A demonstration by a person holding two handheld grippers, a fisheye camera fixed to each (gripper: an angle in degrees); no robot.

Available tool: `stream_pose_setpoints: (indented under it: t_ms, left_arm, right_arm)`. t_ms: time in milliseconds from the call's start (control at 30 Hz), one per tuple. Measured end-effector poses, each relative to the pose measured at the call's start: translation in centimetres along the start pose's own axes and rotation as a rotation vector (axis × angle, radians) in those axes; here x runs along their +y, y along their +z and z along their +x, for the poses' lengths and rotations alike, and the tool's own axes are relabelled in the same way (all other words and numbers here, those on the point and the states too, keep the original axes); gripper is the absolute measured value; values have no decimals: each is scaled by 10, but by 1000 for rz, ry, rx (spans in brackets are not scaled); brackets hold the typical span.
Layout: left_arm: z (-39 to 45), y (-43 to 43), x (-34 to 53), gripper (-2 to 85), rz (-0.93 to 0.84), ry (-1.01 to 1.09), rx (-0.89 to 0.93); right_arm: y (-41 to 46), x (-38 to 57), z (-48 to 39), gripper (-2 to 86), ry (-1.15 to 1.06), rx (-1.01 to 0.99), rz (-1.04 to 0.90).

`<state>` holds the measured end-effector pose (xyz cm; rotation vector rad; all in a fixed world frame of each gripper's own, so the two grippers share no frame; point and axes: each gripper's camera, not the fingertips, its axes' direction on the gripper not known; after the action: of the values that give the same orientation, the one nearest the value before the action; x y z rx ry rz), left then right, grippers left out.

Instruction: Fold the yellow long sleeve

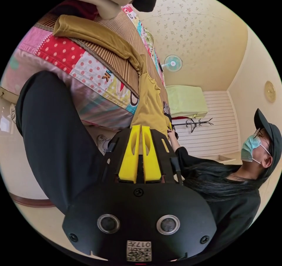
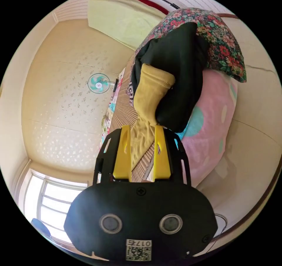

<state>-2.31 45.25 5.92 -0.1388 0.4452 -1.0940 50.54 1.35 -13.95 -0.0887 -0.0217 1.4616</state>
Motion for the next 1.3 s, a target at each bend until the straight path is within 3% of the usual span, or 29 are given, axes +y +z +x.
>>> stream_pose_setpoints:
  t_ms: [267,433,567,767,933,1033,1133,1267,1300]
  left_arm:
    - [-7,-20,4,-10,43,5,14]
    - [-16,-44,20,-10,109,-6,-2]
    - [-28,-54,27,-10,123,-37,17]
    - [-27,-67,35,-10,187,-29,-39]
    - [-23,-60,27,-10,166,5,-23]
    - [-19,-52,23,-9,156,28,-6]
    - [-16,-45,24,-5,158,30,0]
    - [-16,-46,24,34,196,32,45]
    - [-14,-51,23,57,224,33,46]
  right_arm:
    - [32,17,26,120,77,78,25]
    - [52,23,29,105,-32,60,40]
    - [73,26,15,57,-4,194,12]
    - [72,74,-92,31,-363,187,118]
    - [95,176,-196,28,-716,44,185]
    - [140,271,-230,27,-905,-96,114]
    - [222,375,-219,28,-1031,-142,-129]
    - [342,509,-149,29,-1179,256,-527]
    - [342,521,-146,29,-1210,295,-509]
